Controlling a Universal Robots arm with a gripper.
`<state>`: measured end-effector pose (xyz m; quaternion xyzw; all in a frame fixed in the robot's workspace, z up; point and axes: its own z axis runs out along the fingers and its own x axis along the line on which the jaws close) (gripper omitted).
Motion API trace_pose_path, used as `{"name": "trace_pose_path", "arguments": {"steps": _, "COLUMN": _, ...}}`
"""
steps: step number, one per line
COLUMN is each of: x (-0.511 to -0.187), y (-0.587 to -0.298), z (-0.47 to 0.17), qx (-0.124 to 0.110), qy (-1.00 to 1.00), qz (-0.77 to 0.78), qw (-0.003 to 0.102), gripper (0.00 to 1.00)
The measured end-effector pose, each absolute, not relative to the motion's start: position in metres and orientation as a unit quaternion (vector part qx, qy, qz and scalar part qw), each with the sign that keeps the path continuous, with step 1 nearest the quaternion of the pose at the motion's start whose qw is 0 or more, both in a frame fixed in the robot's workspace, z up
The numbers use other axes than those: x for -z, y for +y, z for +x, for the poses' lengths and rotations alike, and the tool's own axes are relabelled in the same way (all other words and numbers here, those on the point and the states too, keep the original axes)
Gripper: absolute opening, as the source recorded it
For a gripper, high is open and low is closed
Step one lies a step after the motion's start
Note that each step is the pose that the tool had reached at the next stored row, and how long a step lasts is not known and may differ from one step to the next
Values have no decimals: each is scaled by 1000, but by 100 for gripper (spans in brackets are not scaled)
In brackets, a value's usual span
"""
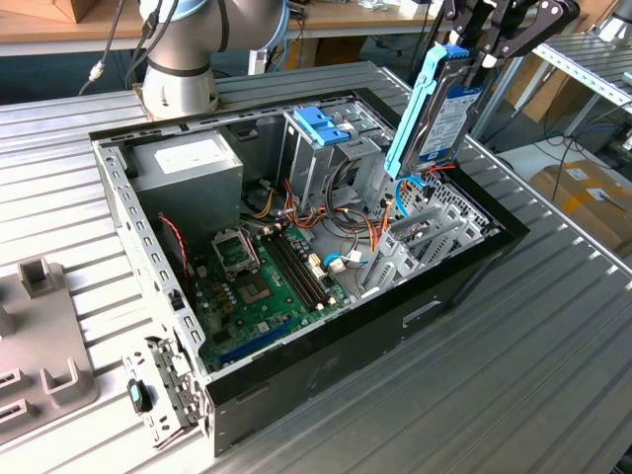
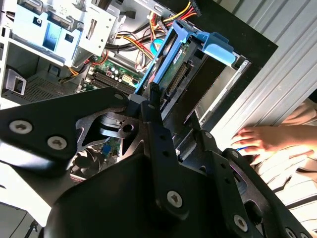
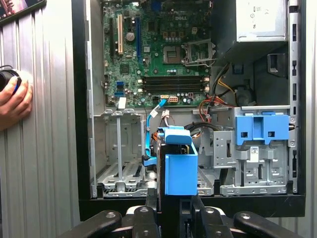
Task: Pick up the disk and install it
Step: 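Pick up the disk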
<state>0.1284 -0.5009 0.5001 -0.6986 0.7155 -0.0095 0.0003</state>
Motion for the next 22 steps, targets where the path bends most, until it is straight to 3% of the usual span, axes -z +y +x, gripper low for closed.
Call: {"name": "trace_pose_path", "arguments": {"steps": 22, "x": -500, "y": -521, "z": 128, "qx": 9, "qy": 715, "qz": -699, "qw": 0, "gripper": 35}}
